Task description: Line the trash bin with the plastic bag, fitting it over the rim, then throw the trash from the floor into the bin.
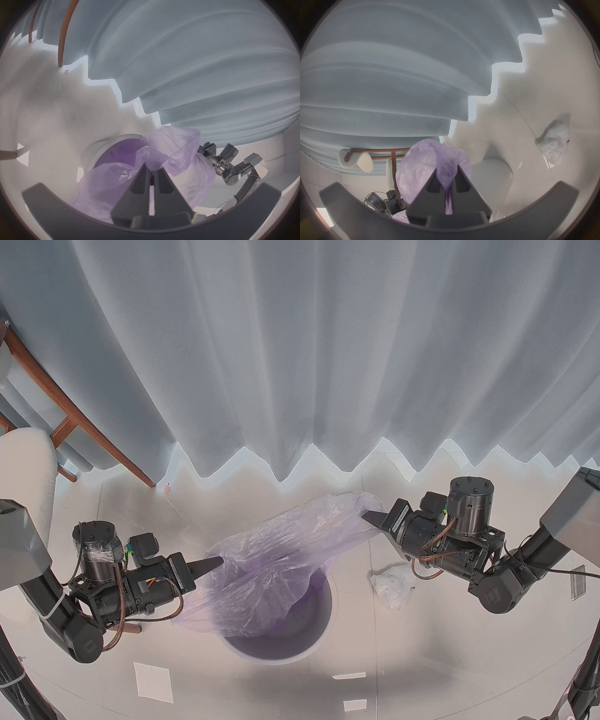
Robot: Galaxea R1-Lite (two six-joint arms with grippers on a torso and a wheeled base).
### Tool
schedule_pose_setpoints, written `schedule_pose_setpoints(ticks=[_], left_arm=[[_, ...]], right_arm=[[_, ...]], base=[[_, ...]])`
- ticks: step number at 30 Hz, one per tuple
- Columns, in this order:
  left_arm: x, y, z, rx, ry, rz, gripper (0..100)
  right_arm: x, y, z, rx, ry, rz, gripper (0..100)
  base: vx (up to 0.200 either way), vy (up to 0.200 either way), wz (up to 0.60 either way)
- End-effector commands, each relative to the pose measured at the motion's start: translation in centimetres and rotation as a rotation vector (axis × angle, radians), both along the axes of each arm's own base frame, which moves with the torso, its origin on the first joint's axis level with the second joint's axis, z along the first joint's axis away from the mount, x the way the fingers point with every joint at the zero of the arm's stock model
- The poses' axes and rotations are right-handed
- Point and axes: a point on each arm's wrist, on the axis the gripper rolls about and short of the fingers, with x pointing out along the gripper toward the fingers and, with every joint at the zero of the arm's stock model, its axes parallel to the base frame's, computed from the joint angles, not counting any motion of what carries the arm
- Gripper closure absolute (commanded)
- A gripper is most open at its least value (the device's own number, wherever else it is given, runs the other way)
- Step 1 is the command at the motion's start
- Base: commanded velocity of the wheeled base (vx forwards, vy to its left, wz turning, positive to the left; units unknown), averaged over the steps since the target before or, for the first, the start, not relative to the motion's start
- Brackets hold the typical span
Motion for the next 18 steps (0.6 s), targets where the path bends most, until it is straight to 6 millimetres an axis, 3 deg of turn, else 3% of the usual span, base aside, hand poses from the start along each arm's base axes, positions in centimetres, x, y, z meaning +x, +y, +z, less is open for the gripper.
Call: schedule_pose_setpoints(ticks=[1,18], left_arm=[[0.9,0.1,-1.0,-0.011,0.026,0.015,100],[1.8,0.2,-2.1,-0.078,0.005,0.040,100]], right_arm=[[1.2,-0.5,-1.1,-0.006,0.015,-0.025,100],[1.8,-0.4,-2.4,0.017,0.019,-0.035,100]], base=[[0.000,0.000,0.00],[0.000,0.000,0.00]])
